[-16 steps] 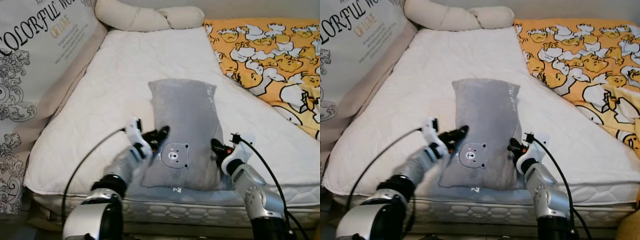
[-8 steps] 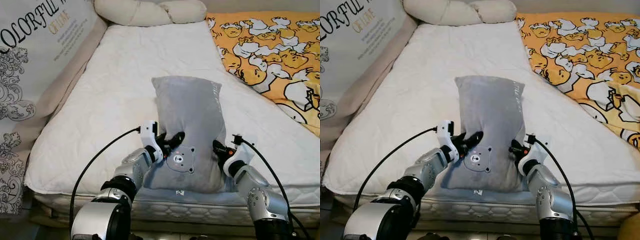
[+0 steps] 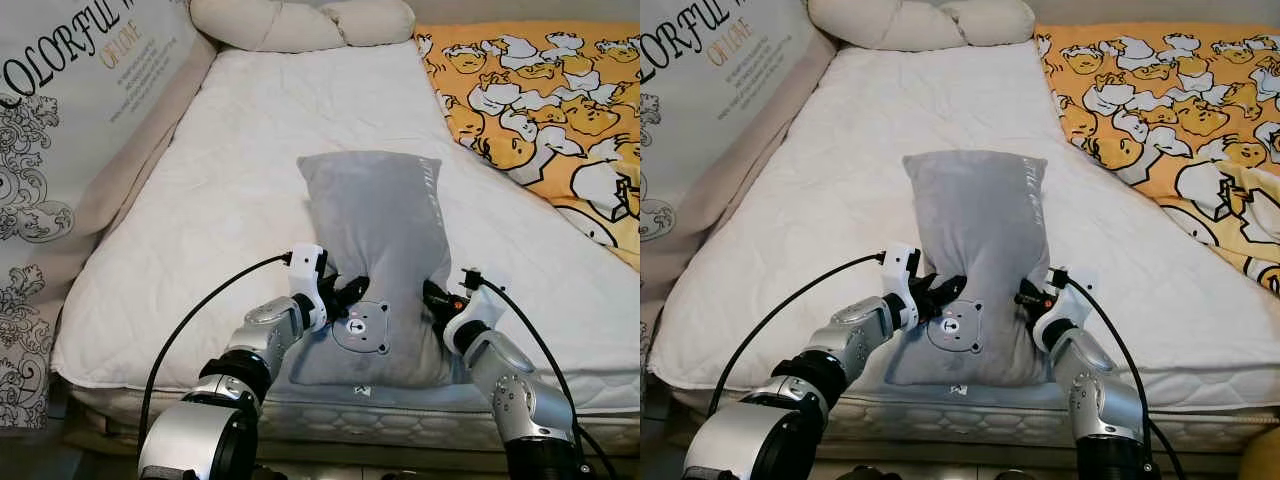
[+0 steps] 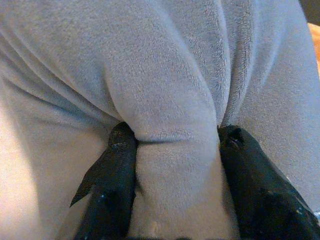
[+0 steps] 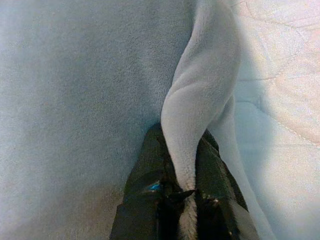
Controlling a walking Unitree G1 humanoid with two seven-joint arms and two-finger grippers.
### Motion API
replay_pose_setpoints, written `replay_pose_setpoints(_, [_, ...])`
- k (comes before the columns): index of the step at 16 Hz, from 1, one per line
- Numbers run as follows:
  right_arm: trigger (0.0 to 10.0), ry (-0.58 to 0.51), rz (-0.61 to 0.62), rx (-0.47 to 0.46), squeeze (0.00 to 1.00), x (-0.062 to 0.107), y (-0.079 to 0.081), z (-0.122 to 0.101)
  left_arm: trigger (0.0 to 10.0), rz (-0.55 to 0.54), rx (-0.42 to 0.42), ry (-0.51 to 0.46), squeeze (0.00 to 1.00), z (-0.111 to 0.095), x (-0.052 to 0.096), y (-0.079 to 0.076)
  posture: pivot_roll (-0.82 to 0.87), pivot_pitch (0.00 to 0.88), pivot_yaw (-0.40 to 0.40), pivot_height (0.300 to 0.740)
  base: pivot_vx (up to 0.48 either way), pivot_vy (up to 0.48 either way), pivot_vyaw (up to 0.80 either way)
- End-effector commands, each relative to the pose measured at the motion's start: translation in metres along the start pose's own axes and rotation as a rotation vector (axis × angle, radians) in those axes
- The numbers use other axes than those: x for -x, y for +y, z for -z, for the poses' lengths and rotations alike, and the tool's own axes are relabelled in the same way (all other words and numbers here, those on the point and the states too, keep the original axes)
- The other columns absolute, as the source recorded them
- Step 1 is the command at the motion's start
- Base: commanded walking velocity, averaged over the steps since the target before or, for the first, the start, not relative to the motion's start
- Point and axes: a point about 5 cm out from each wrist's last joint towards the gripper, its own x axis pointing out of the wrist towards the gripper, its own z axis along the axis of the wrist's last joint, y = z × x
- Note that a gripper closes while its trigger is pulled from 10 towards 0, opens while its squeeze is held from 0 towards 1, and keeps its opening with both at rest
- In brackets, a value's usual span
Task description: Clean up the room
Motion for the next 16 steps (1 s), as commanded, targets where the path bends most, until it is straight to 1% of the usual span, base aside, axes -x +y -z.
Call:
replay_pose_setpoints(1, [10.0,0.006,-0.070,0.004,0.00,-0.006,0.018,0.000,0.0,0.035,0.015,0.117,0.00,0.021,-0.005,-0.012,-0.16,0.071,0.089,0.740,0.000,0.000,0.00])
replay_pose_setpoints(3, [10.0,0.007,-0.076,0.009,0.00,-0.007,0.019,0.001,0.0,0.035,0.005,0.117,0.00,0.020,-0.006,-0.013,-0.16,0.059,0.092,0.740,0.000,0.000,0.00])
replay_pose_setpoints(4, [10.0,0.007,-0.081,0.013,0.00,-0.007,0.022,0.001,0.0,0.038,0.027,0.119,0.00,0.020,-0.006,-0.013,-0.16,0.057,0.091,0.740,0.000,0.000,0.00])
replay_pose_setpoints(5, [10.0,0.007,-0.086,0.015,0.00,-0.008,0.024,0.001,0.0,0.044,0.026,0.122,0.00,0.020,-0.006,-0.013,-0.16,0.053,0.088,0.740,0.000,0.000,0.00])
replay_pose_setpoints(6, [10.0,0.005,-0.093,0.017,0.00,-0.008,0.027,0.001,0.0,0.039,0.003,0.125,0.00,0.020,-0.006,-0.013,-0.16,0.049,0.084,0.740,0.000,0.000,0.00])
replay_pose_setpoints(8, [10.0,0.003,-0.113,0.018,0.00,-0.009,0.031,0.000,0.0,0.012,0.007,0.107,0.00,0.017,-0.005,-0.011,-0.15,0.044,0.083,0.740,0.000,0.000,0.00])
replay_pose_setpoints(10, [10.0,-0.009,-0.135,0.042,0.00,-0.011,0.037,-0.003,0.0,-0.038,0.037,0.051,0.00,0.006,-0.003,-0.004,-0.16,0.028,0.096,0.740,0.000,0.000,0.00])
replay_pose_setpoints(13, [10.0,-0.029,-0.148,0.040,0.00,-0.011,0.041,-0.006,0.0,-0.064,0.095,-0.034,0.00,-0.009,0.001,0.003,-0.15,0.008,0.094,0.740,0.000,0.000,0.00])
replay_pose_setpoints(15, [10.0,-0.044,-0.159,0.040,0.00,-0.013,0.045,-0.008,0.0,-0.045,0.096,-0.057,0.00,-0.016,0.004,0.003,-0.14,0.000,0.092,0.740,0.000,0.000,0.00])
replay_pose_setpoints(16, [10.0,-0.062,-0.172,0.036,0.00,-0.013,0.051,-0.012,0.0,-0.030,0.081,-0.077,0.00,-0.021,0.006,0.002,-0.14,0.000,0.085,0.740,0.000,0.000,0.00])
